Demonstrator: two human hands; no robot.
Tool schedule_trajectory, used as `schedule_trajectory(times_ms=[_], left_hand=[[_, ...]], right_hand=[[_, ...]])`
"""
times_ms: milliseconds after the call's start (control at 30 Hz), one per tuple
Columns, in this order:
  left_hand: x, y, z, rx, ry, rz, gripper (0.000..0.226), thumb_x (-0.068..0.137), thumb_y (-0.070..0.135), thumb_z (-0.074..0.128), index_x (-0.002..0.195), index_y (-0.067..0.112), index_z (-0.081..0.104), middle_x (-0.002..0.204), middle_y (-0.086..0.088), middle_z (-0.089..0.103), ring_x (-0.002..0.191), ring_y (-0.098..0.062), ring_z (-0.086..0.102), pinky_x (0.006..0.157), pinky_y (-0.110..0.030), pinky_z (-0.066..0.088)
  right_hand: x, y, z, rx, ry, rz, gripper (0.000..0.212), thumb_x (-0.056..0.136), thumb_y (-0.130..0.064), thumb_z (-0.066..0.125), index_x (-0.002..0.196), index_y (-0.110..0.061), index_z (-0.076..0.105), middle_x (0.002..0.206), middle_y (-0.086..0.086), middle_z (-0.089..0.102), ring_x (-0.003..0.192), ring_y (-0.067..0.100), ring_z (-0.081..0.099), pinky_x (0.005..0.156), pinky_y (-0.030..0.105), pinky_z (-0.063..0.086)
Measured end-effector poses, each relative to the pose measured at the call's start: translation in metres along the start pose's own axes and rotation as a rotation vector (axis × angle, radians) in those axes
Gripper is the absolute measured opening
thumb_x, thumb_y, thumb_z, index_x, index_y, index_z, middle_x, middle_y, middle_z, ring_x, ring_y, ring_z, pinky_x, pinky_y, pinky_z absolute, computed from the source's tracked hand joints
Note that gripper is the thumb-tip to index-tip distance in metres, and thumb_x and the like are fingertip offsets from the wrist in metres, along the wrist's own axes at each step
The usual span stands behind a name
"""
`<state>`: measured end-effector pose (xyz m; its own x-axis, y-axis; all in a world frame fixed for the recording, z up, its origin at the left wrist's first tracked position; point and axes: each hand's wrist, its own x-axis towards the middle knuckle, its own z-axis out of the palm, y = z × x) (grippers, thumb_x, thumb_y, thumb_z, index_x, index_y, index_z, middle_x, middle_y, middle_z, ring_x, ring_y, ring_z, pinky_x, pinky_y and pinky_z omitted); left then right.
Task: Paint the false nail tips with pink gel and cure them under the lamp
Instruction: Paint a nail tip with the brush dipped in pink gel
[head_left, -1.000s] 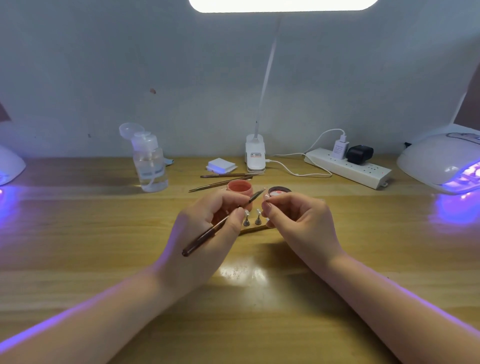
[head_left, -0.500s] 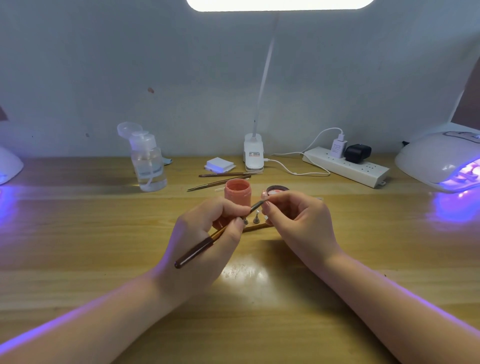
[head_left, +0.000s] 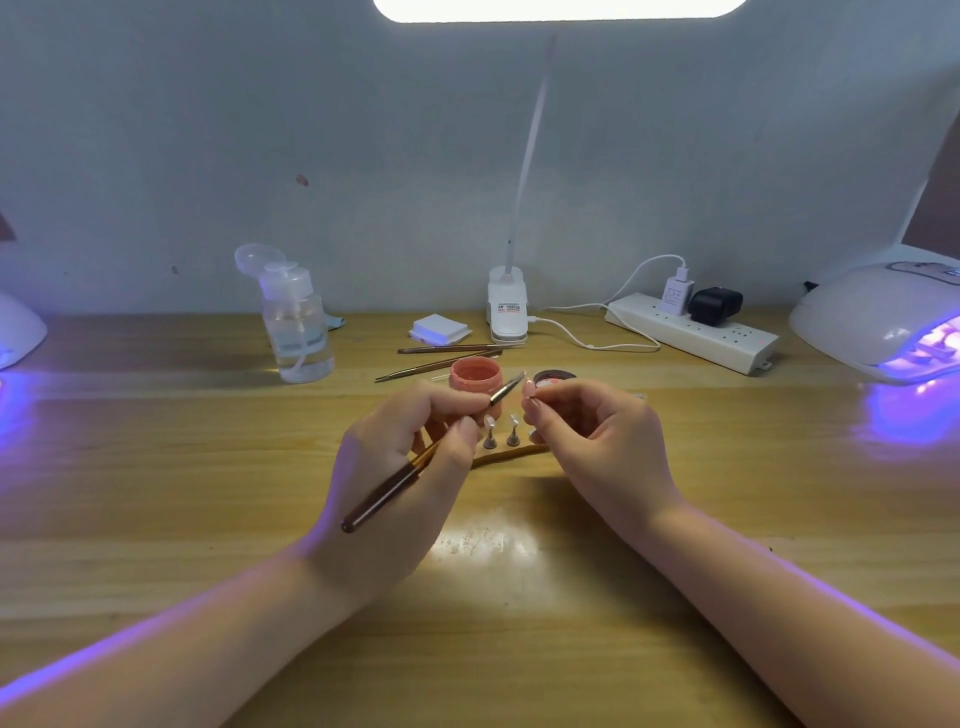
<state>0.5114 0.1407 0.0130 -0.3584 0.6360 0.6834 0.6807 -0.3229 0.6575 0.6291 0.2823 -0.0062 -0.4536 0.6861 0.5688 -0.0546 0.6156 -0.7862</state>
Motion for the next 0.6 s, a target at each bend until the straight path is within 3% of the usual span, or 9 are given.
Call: schedule_trajectory(times_ms=[100, 267, 467, 600], left_hand=[[0.0011, -0.0008, 0.0005, 0.012, -0.03, -0.029, 0.018, 0.088, 0.028, 0.057, 0.1, 0.02, 0.069, 0.086, 0.012, 0.07, 0.084, -0.004, 0.063, 0.071, -0.008, 0.041], [0.0007, 0.0013, -0.0028, -0.076, 0.002, 0.003, 0.022, 0.082, 0.031, 0.049, 0.088, 0.02, 0.068, 0.078, 0.009, 0.066, 0.075, -0.01, 0.061, 0.067, -0.016, 0.044], [0.0019, 0.0017, 0.0019, -0.123, -0.03, -0.117, 0.018, 0.088, 0.028, 0.058, 0.102, 0.027, 0.069, 0.096, 0.011, 0.073, 0.099, -0.008, 0.066, 0.081, -0.015, 0.049], [-0.0006, 0.0038, -0.0002, -0.088, -0.03, -0.061, 0.022, 0.084, 0.032, 0.054, 0.092, 0.02, 0.071, 0.081, 0.008, 0.07, 0.081, -0.011, 0.065, 0.072, -0.016, 0.048]], right_hand=[[0.0003, -0.001, 0.0, 0.011, -0.007, -0.003, 0.012, 0.083, -0.01, 0.073, 0.088, -0.021, 0.073, 0.077, -0.001, 0.073, 0.068, 0.017, 0.07, 0.068, 0.044, 0.058], [0.0019, -0.002, -0.0028, 0.058, 0.005, 0.04, 0.012, 0.084, -0.013, 0.072, 0.086, -0.024, 0.071, 0.074, 0.003, 0.073, 0.067, 0.017, 0.07, 0.069, 0.045, 0.058], [0.0, -0.0023, -0.0007, 0.078, -0.002, 0.02, 0.02, 0.083, -0.012, 0.073, 0.083, -0.032, 0.07, 0.075, 0.002, 0.073, 0.067, 0.02, 0.07, 0.068, 0.047, 0.058], [0.0, 0.0002, -0.0009, 0.086, -0.003, 0.022, 0.019, 0.083, -0.012, 0.074, 0.083, -0.031, 0.071, 0.076, 0.0, 0.073, 0.067, 0.02, 0.07, 0.068, 0.048, 0.058]])
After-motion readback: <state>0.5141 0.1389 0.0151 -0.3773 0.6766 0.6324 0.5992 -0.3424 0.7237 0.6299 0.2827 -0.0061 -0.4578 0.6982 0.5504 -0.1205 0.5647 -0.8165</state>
